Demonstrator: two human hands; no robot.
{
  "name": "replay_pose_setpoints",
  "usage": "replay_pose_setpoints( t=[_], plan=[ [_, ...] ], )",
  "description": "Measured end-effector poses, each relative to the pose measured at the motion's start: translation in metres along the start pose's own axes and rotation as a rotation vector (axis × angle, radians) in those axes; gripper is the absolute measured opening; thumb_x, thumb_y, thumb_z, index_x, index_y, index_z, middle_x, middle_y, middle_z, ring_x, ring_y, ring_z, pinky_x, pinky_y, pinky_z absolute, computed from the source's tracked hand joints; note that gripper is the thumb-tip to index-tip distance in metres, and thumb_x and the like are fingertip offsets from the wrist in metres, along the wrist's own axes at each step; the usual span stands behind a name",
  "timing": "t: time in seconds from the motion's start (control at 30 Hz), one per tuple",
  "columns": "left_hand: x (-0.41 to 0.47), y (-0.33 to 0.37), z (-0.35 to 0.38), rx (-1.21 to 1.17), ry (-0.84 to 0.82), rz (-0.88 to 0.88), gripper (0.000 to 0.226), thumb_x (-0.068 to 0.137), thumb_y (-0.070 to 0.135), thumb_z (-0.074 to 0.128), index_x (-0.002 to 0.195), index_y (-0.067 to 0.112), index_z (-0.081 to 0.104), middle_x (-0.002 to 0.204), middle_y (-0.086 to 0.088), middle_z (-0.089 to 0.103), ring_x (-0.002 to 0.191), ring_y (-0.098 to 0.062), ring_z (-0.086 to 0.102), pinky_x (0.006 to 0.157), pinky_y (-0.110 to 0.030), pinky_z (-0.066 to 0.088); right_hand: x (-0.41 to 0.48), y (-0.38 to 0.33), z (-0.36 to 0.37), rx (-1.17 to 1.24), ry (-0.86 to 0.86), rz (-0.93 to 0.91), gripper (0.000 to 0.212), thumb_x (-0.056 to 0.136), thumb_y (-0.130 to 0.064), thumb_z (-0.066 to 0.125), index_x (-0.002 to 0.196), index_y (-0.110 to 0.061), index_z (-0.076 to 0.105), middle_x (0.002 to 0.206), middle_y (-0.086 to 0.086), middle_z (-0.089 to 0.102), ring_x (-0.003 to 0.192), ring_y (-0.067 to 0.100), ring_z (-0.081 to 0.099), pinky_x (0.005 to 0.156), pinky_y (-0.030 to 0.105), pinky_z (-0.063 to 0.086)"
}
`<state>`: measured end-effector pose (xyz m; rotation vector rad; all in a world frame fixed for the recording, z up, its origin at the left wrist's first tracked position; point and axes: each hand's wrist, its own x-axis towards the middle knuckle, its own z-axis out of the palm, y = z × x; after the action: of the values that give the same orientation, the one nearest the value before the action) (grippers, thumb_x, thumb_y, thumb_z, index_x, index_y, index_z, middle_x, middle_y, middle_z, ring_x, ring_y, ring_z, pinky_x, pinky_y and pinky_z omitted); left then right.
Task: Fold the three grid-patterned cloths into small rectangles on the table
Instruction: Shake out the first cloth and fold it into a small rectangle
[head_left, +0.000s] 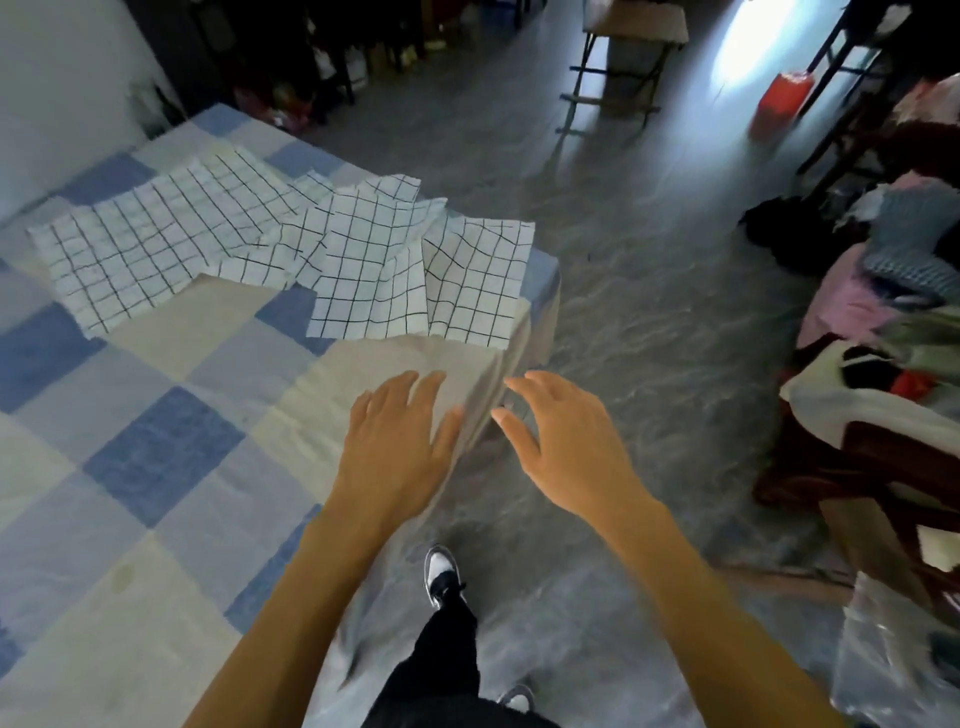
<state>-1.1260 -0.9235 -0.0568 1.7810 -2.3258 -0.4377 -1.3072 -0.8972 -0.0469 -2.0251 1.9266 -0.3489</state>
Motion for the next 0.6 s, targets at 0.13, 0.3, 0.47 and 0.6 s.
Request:
replay_pose_setpoints(
  t=[0.13, 0.3, 0.47, 0.6],
  plan=[
    [0.034, -0.033, 0.006, -0.075, -0.015, -0.081, 0.073, 0.085, 0.059, 0.009, 0.139, 0.02, 0.041, 0.141, -0.009, 0.045, 0.131, -0.025, 0.039, 0.11, -0.042, 0.024, 0.055, 0.003, 0.003, 0.018, -0.033, 0.002, 0.062, 0.093, -0.055, 0.027, 0.131, -0.014, 0.053, 0.127, 0.008, 0.059, 0.114, 0.028, 0.056, 0.096, 0.044, 0.044],
    [0.079, -0.061, 0.006, -0.123, -0.041, -0.153, 0.077, 0.084, 0.061, 0.005, 0.139, 0.02, 0.04, 0.143, -0.007, 0.044, 0.132, -0.024, 0.038, 0.112, -0.041, 0.023, 0.115, 0.003, 0.01, 0.017, -0.053, 0.001, 0.062, 0.091, -0.055, 0.027, 0.126, -0.013, 0.057, 0.121, 0.007, 0.063, 0.107, 0.029, 0.06, 0.09, 0.046, 0.048],
    [0.118, -0.067, -0.002, -0.163, 0.005, -0.177, 0.075, 0.084, 0.058, 0.007, 0.139, 0.019, 0.039, 0.142, -0.008, 0.043, 0.133, -0.024, 0.036, 0.113, -0.042, 0.024, 0.166, 0.004, 0.014, -0.018, -0.097, -0.058, 0.062, 0.091, -0.055, 0.026, 0.127, -0.015, 0.057, 0.125, 0.006, 0.061, 0.11, 0.026, 0.059, 0.09, 0.043, 0.05],
    [0.142, -0.067, 0.004, -0.185, -0.011, -0.224, 0.068, 0.089, 0.057, 0.011, 0.142, 0.021, 0.034, 0.148, -0.006, 0.035, 0.137, -0.021, 0.029, 0.115, -0.039, 0.019, 0.204, 0.017, 0.019, -0.039, -0.164, -0.096, 0.06, 0.093, -0.056, 0.028, 0.129, -0.017, 0.055, 0.125, 0.002, 0.061, 0.102, 0.02, 0.062, 0.087, 0.035, 0.048]
  ],
)
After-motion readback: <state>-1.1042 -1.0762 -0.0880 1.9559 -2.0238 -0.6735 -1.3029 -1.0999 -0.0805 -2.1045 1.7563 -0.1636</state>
